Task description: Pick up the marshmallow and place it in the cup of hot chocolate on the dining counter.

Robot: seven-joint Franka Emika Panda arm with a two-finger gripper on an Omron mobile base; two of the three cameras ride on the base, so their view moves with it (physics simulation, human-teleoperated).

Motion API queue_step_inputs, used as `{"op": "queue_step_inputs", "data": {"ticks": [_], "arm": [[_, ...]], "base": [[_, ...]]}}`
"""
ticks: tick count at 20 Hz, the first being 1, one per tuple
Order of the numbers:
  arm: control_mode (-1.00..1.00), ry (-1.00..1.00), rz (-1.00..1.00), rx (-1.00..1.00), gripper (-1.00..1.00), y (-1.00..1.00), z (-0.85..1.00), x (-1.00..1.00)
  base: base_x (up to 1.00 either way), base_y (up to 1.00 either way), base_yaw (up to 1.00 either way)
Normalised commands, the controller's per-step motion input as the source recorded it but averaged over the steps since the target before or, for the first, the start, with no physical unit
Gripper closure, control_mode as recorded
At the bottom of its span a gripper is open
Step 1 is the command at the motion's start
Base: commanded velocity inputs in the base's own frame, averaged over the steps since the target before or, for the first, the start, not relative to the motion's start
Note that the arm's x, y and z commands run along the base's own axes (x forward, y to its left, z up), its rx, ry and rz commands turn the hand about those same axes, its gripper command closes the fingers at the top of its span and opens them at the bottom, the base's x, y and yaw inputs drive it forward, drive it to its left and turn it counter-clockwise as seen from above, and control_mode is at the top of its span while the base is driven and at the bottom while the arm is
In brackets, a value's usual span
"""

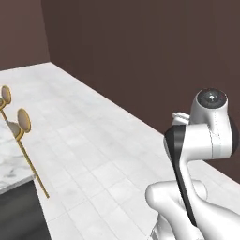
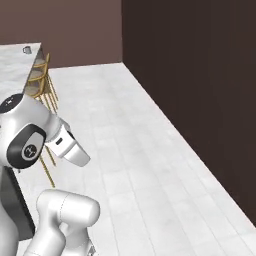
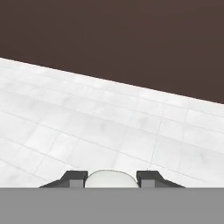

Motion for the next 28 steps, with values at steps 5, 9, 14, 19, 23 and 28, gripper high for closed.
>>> {"op": "queue_step_inputs", "data": {"ticks": [5, 9, 14, 19, 23, 28], "arm": [[1.00, 0.00, 0.00, 0.00, 1.00, 0.00, 0.00, 0.00], [1.00, 0.00, 0.00, 0.00, 1.00, 0.00, 0.00, 0.00], [1.00, 0.00, 0.00, 0.00, 1.00, 0.00, 0.00, 0.00], [1.00, 0.00, 0.00, 0.00, 1.00, 0.00, 0.00, 0.00], [1.00, 0.00, 0.00, 0.00, 1.00, 0.00, 0.00, 0.00], [1.00, 0.00, 0.00, 0.00, 1.00, 0.00, 0.00, 0.00]], "base": [[1.00, -0.92, 0.38], [1.00, -0.86, 0.38], [1.00, -0.88, 0.38], [1.00, -0.86, 0.38], [1.00, -0.89, 0.38], [1.00, -0.80, 0.37]]}}
